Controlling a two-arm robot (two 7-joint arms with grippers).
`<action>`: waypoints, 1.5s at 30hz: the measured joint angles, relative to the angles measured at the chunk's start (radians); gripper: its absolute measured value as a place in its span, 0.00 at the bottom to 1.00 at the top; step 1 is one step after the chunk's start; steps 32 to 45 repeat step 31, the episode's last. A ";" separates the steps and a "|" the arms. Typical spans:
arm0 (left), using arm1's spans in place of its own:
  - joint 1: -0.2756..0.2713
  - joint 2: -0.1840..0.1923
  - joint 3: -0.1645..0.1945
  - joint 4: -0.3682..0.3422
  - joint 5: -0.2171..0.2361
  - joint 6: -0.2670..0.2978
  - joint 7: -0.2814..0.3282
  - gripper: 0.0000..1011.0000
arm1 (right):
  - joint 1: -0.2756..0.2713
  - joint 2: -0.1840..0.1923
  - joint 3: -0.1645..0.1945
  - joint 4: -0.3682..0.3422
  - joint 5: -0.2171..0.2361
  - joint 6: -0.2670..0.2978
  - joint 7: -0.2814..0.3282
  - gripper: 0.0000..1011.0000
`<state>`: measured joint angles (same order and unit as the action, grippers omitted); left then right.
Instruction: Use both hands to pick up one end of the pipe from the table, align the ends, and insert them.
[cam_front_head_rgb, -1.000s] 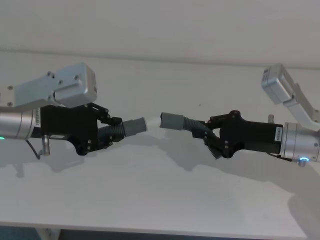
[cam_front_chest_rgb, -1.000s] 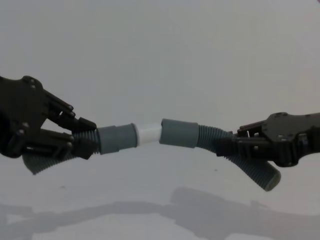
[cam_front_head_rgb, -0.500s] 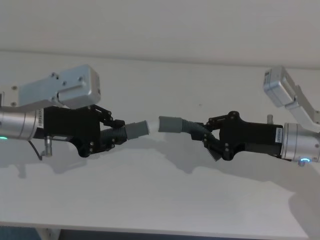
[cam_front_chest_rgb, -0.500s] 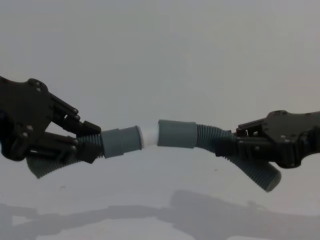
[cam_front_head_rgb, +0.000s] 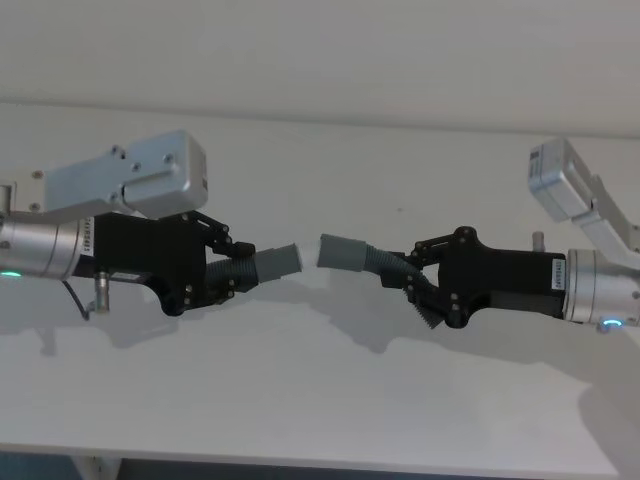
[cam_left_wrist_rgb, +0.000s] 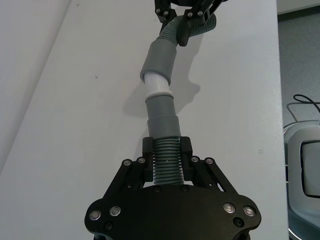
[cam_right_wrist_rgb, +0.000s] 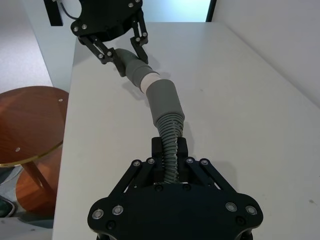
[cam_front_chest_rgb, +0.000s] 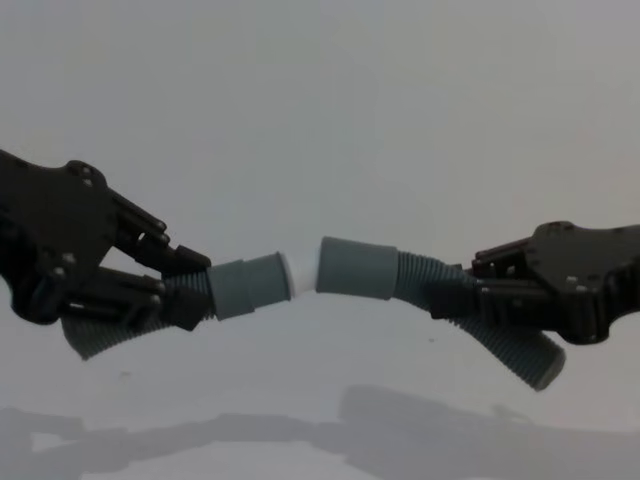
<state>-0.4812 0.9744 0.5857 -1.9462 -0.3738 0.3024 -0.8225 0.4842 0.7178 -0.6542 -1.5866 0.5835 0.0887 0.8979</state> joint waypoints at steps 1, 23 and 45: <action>-0.001 0.000 0.001 0.000 0.000 0.000 0.000 0.30 | 0.000 0.000 -0.001 0.000 0.000 -0.001 0.001 0.15; -0.011 -0.001 0.013 0.002 0.001 0.006 0.002 0.30 | 0.004 0.003 -0.009 0.001 -0.001 -0.015 0.014 0.15; -0.012 -0.001 0.014 0.002 0.001 0.007 0.002 0.30 | 0.005 0.004 -0.010 0.001 -0.001 -0.016 0.015 0.15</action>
